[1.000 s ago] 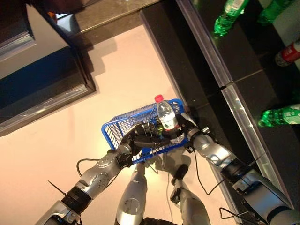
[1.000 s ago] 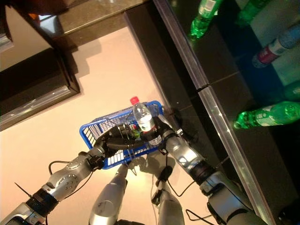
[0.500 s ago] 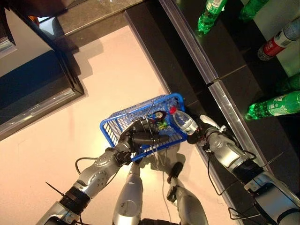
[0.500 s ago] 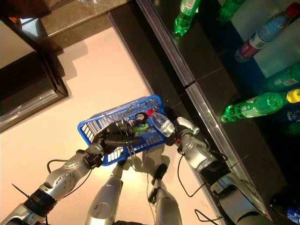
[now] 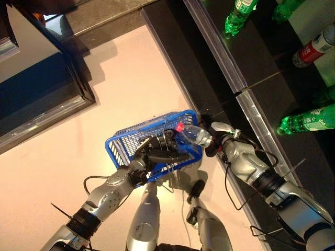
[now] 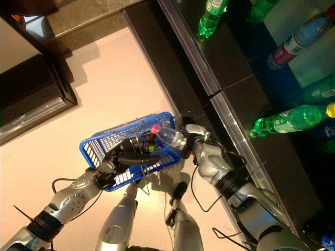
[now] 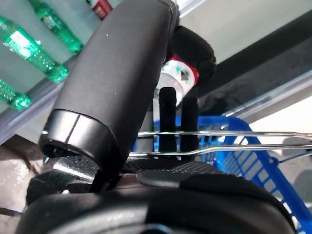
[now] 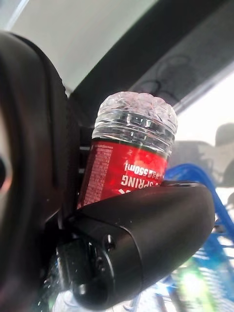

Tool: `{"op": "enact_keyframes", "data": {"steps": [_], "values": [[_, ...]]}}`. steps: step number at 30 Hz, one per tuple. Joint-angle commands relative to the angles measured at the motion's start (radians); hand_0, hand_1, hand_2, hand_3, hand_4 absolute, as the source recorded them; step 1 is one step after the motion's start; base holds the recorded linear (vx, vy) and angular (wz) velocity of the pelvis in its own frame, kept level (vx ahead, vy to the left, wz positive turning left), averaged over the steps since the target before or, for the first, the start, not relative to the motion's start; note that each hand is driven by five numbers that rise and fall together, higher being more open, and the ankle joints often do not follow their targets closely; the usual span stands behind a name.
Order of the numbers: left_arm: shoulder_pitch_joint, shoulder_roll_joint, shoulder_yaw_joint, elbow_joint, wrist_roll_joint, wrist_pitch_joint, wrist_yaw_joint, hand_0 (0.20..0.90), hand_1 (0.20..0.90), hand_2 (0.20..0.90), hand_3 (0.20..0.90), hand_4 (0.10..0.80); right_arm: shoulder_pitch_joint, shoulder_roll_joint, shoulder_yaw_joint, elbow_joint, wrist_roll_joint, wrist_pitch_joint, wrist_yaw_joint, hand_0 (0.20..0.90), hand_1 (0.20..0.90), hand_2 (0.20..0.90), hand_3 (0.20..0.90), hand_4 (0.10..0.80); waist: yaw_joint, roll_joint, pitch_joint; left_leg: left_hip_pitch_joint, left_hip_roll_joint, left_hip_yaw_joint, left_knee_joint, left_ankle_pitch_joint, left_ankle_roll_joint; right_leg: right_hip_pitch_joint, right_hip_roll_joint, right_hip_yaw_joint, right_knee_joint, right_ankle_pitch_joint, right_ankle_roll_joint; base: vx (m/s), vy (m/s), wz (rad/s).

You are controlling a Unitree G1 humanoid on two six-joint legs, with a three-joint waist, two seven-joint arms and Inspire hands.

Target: Pick up the drink and place into the basket.

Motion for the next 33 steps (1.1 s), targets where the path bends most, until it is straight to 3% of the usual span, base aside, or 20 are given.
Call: {"op": "enact_keyframes", "data": {"steps": [1,6,11,20,27,33], "values": [[-0.230,-0.110,-0.031,-0.385,0.010,-0.140,-0.163,0.300,0.300,0.300,0.200,0.100,-0.251,0.011,0.090,-0.008,-0.161,-0.052,0.082,0.300,0.300,0.300,0.200,0.100,0.023,-0.001,-0.066,0.013,-0.025,0.070,0.036,-0.048,0.059,-0.001,-0.033,0.085,0.104,-0.029,0.017,0.000,0.000,0.00],[-0.273,-0.150,-0.082,-0.355,0.028,-0.128,-0.155,0.300,0.300,0.300,0.200,0.100,-0.345,0.103,0.207,0.059,-0.263,-0.100,0.228,0.300,0.300,0.300,0.200,0.100,0.043,0.000,-0.070,0.004,-0.031,0.064,0.044,-0.047,0.058,-0.007,-0.036,0.078,0.113,-0.033,0.015,0.007,0.004,0.00],[-0.299,-0.192,-0.121,-0.330,0.048,-0.140,-0.160,0.300,0.300,0.300,0.200,0.100,-0.381,0.198,0.304,0.153,-0.245,-0.142,0.291,0.300,0.300,0.300,0.200,0.100,0.062,0.012,-0.067,-0.011,-0.038,0.056,0.049,-0.045,0.059,-0.017,-0.041,0.070,0.115,-0.034,0.013,0.000,0.000,0.00],[-0.368,-0.274,-0.176,-0.279,-0.005,-0.133,-0.190,0.300,0.300,0.300,0.200,0.100,-0.390,0.384,0.306,0.446,-0.051,-0.237,-0.030,0.300,0.300,0.300,0.200,0.100,0.086,0.056,-0.051,-0.056,-0.063,0.037,0.067,-0.037,0.065,-0.049,-0.061,0.052,0.122,-0.026,0.015,-0.008,0.038,0.04],[-0.419,-0.343,-0.200,-0.231,-0.014,-0.161,-0.194,0.300,0.300,0.300,0.200,0.100,-0.372,0.470,0.254,0.575,-0.044,-0.307,-0.176,0.300,0.300,0.300,0.200,0.100,0.073,0.086,-0.044,-0.081,-0.078,0.038,0.075,-0.033,0.071,-0.082,-0.075,0.059,0.136,-0.020,0.021,-0.005,0.074,0.02],[-0.445,-0.378,-0.214,-0.204,-0.029,-0.185,-0.191,0.300,0.300,0.300,0.200,0.100,-0.344,0.490,0.231,0.666,-0.097,-0.300,-0.266,0.300,0.300,0.300,0.200,0.100,0.062,0.116,-0.040,-0.092,-0.084,0.043,0.075,-0.031,0.077,-0.098,-0.086,0.062,0.141,-0.016,0.025,-0.009,0.083,0.01]]}}
